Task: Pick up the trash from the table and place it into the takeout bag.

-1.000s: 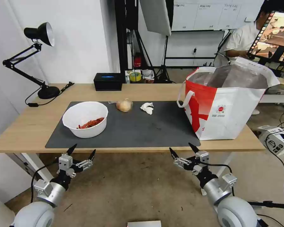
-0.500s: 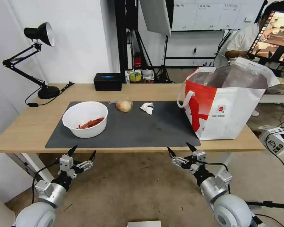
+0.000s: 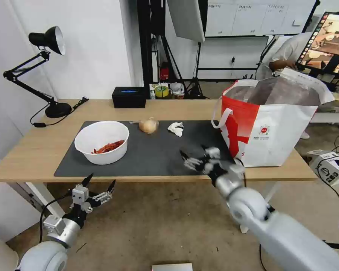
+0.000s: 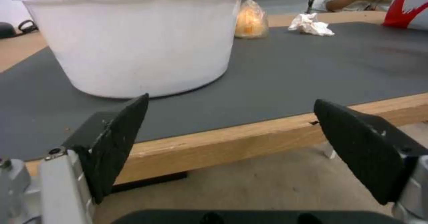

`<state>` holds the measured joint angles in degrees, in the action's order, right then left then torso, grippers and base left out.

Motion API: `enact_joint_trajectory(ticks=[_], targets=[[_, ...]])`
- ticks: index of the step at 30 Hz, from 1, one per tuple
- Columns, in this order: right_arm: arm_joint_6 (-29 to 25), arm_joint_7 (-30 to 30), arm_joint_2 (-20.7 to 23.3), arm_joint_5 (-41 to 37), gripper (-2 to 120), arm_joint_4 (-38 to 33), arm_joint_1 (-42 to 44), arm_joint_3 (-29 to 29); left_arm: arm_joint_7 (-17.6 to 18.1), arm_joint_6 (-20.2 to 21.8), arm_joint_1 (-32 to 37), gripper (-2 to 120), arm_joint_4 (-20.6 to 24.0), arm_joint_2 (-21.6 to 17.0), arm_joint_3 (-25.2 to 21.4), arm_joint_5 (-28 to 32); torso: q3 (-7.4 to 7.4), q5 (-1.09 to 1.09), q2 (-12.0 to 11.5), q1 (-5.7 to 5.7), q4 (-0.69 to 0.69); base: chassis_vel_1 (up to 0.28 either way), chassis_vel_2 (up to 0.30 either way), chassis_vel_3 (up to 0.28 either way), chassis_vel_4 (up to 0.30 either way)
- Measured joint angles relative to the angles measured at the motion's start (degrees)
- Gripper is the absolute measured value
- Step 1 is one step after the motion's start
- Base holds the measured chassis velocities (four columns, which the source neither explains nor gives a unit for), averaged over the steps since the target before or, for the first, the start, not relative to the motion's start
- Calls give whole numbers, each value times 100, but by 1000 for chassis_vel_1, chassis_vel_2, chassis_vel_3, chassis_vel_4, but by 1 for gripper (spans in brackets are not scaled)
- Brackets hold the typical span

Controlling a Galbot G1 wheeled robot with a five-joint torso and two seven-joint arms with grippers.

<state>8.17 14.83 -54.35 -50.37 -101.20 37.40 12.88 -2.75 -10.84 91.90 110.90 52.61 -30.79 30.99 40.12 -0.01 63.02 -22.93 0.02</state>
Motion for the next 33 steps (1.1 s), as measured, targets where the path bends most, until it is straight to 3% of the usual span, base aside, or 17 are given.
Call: enact_joint_trajectory(ticks=[5, 8, 19, 27, 33], targets=[[205, 229, -387, -452, 100, 711, -798, 394, 2, -2, 11, 100, -21, 59, 1, -31, 0, 3, 0, 0, -2, 0, 0, 0, 0], [309, 359, -909, -616, 100, 1601, -1404, 568, 4, -6, 8, 100, -53, 135, 30, -76, 0, 0, 0, 0, 0, 0, 0, 0, 0], [901, 366, -1981, -796, 100, 3671, -2376, 664, 5, -67, 65, 100, 15, 198, 78, -177, 0, 0, 0, 0, -2, 0, 0, 0, 0], [1063, 155, -2499, -482, 100, 4459, -2523, 570, 5, -75, 136, 100, 119, 134, 54, -173, -1, 0, -1, 1, -2, 0, 0, 0, 0], [1152, 86, -2635, -328, 100, 4708, -2550, 540, 4, -77, 177, 100, 206, 94, 47, -158, -1, 0, 0, 1, -2, 0, 0, 0, 0]])
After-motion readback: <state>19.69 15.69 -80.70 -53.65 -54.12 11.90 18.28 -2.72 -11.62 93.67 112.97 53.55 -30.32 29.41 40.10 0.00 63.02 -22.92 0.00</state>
